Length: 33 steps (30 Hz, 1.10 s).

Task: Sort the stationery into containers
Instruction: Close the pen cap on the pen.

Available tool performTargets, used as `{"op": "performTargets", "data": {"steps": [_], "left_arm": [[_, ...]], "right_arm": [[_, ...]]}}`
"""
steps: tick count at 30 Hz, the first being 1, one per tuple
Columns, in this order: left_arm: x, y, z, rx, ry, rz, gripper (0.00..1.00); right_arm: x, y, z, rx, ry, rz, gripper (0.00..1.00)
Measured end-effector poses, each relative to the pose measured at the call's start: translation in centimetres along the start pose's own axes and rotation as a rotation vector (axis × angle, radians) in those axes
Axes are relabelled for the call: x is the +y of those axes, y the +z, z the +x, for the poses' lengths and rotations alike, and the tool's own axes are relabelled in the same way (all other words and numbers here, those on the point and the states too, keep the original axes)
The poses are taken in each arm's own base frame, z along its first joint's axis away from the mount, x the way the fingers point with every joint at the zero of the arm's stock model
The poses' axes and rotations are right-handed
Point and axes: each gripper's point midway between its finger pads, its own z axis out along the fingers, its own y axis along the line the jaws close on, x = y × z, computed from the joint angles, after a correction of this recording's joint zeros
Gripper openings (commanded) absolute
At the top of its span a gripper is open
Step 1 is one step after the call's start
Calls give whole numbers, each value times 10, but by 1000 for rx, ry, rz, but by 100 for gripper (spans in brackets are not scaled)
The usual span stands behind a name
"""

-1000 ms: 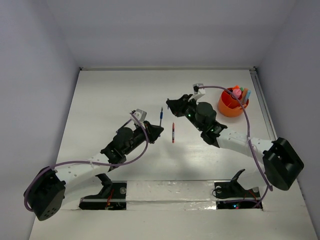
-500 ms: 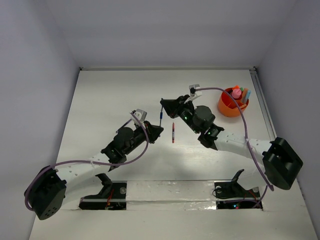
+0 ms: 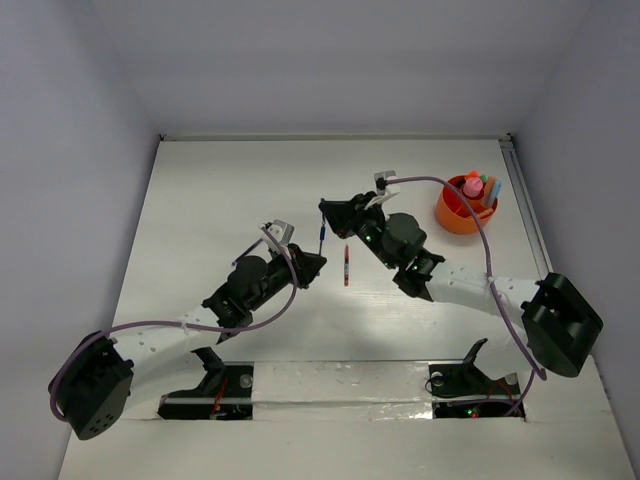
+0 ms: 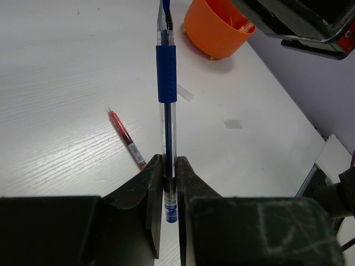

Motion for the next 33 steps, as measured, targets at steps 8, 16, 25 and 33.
{"op": "performTargets", "data": {"steps": [8, 16, 25, 33], "left_arm": [[-2, 1, 1, 2, 0, 12, 0], [-4, 1, -1, -5, 0, 19, 0], [-3, 1, -3, -12, 0, 16, 0], [-2, 0, -6, -22, 0, 9, 0]], "right_arm": [[-2, 3, -9, -29, -19, 21, 0], [-5, 4, -11, -41, -23, 41, 0], [0, 2, -5, -30, -28, 37, 0], [1, -1, 4, -12, -32, 40, 0]]}}
